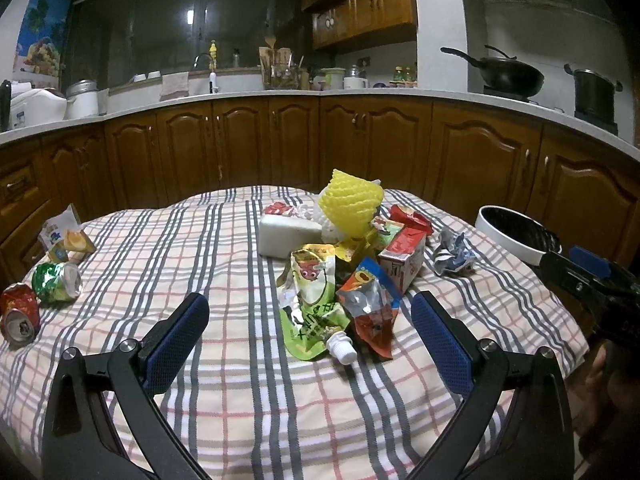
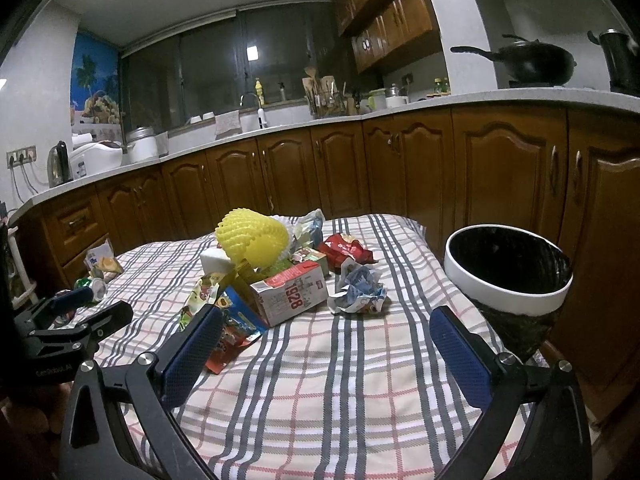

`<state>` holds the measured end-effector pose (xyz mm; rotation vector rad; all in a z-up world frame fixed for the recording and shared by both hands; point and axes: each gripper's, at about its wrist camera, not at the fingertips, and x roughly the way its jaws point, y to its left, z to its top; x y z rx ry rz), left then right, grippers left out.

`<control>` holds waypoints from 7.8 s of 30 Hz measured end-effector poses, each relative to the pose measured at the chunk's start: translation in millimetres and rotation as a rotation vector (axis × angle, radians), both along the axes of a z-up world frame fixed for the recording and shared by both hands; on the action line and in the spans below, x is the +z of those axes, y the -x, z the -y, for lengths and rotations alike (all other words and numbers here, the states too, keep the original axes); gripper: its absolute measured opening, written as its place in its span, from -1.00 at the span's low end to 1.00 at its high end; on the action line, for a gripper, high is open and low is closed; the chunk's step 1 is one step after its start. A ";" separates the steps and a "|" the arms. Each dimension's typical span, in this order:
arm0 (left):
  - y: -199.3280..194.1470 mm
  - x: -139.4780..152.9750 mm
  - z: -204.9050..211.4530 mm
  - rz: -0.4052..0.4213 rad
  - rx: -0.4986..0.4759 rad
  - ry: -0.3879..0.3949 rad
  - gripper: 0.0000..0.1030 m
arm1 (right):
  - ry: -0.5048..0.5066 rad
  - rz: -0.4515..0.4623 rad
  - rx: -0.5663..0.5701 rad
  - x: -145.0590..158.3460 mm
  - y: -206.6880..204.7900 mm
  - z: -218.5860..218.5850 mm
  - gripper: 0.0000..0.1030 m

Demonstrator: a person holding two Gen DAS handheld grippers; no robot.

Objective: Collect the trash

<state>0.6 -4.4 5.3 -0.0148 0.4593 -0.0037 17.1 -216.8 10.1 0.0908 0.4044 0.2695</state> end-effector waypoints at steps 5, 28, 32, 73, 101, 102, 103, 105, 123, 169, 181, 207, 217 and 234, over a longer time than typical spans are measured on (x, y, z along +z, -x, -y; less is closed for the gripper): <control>-9.5 -4.0 5.5 -0.033 -0.038 0.012 0.99 | -0.007 -0.039 0.009 -4.9 -10.5 2.9 1.00; -80.2 -27.9 34.8 -0.249 -0.160 -0.037 0.19 | -0.048 -0.321 0.021 -30.6 -124.9 12.2 0.38; -88.5 -38.1 34.5 -0.308 -0.175 -0.021 -0.28 | -0.026 -0.373 0.027 -42.3 -144.1 6.0 0.05; -95.5 22.1 52.5 -0.191 -0.300 0.125 -0.99 | -0.095 -0.370 -0.065 -38.1 -185.2 50.3 0.25; -169.0 49.0 188.5 -0.175 -0.501 0.112 -0.99 | -0.215 -0.248 -0.244 9.7 -137.6 198.3 -0.37; -173.0 48.6 193.7 -0.180 -0.507 0.115 -0.99 | -0.211 -0.248 -0.250 10.4 -139.3 202.0 -0.37; -176.1 47.7 199.1 -0.184 -0.511 0.116 -0.99 | -0.209 -0.250 -0.251 10.1 -140.4 203.4 -0.37; -185.9 46.9 210.7 -0.197 -0.523 0.121 -0.99 | -0.207 -0.257 -0.257 9.3 -145.7 209.1 -0.37; -247.2 14.4 284.2 -0.341 -0.577 0.130 -0.92 | -0.173 -0.356 -0.259 -14.8 -188.3 231.7 -0.18; -139.4 30.6 61.5 -0.204 -0.248 0.234 -0.05 | -0.272 -0.312 -0.012 -11.0 -150.1 83.1 0.65; -154.1 41.3 26.4 -0.173 -0.151 0.218 0.08 | -0.233 -0.347 0.084 -13.6 -190.1 43.7 0.65; -195.3 16.0 16.0 -0.271 -0.142 0.167 -0.61 | -0.136 -0.456 0.175 -45.4 -252.5 6.2 -0.65; -174.2 45.0 33.5 -0.197 -0.216 0.193 -0.62 | -0.178 -0.350 0.119 -12.4 -215.4 46.9 -0.66; -160.2 43.9 112.3 -0.219 -0.370 0.201 -0.62 | -0.204 -0.297 -0.025 0.0 -144.6 132.0 -0.66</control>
